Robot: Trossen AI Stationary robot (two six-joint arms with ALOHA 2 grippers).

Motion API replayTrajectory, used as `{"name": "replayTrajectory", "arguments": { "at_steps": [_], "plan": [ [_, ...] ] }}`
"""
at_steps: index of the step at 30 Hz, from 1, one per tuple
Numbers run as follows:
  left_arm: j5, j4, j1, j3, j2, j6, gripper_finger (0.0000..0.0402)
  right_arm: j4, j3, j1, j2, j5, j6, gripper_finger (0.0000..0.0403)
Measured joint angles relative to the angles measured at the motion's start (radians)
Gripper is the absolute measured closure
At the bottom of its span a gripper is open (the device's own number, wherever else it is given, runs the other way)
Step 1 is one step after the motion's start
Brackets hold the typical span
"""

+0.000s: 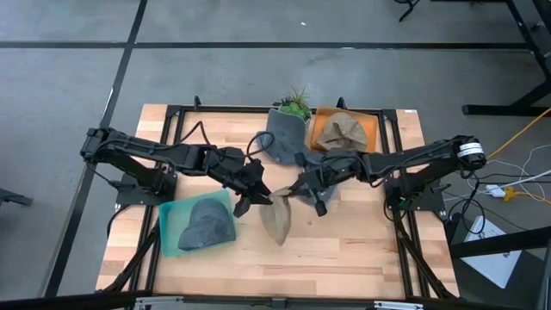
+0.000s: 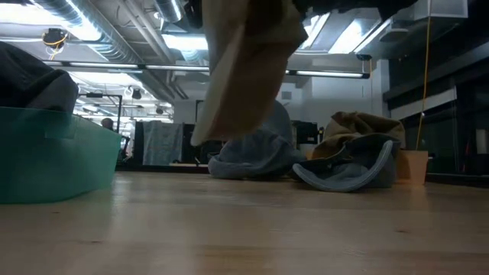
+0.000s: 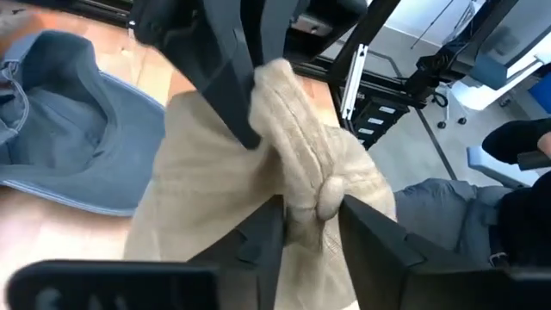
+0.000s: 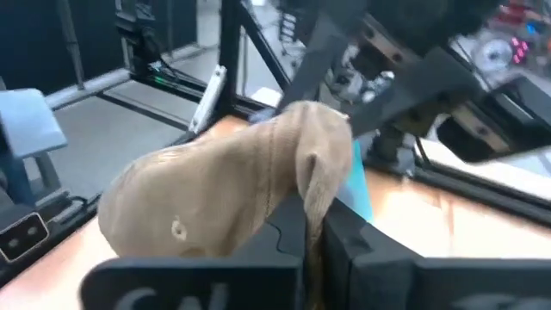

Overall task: Pick & Place hat
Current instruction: Put the brown cap into the orange bin

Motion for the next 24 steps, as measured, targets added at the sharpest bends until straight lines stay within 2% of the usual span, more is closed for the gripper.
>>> {"name": "replayTrajectory", "arguments": {
  "at_steps": [7, 15, 18, 24],
  "plan": [
    [0.006, -0.001, 0.0, 0.0, -0.004, 0.003, 0.0256, -0.15, 0.0, 0.0, -0.123, 0.132, 0.053, 0.0394],
    [0.031, -0.004, -0.001, 0.0, -0.004, 0.049, 0.0257, -0.268, 0.0, 0.0, -0.297, 0.355, 0.116, 0.0396],
    [0.012, -0.004, -0.001, 0.0, -0.004, 0.055, 0.0258, -0.267, 0.0, -0.006, -0.352, 0.479, 0.104, 0.0396],
    [-0.003, -0.003, -0.001, 0.0, -0.004, 0.062, 0.0259, -0.264, 0.0, -0.076, -0.422, 0.812, 0.07, 0.0395]
  ]
}}
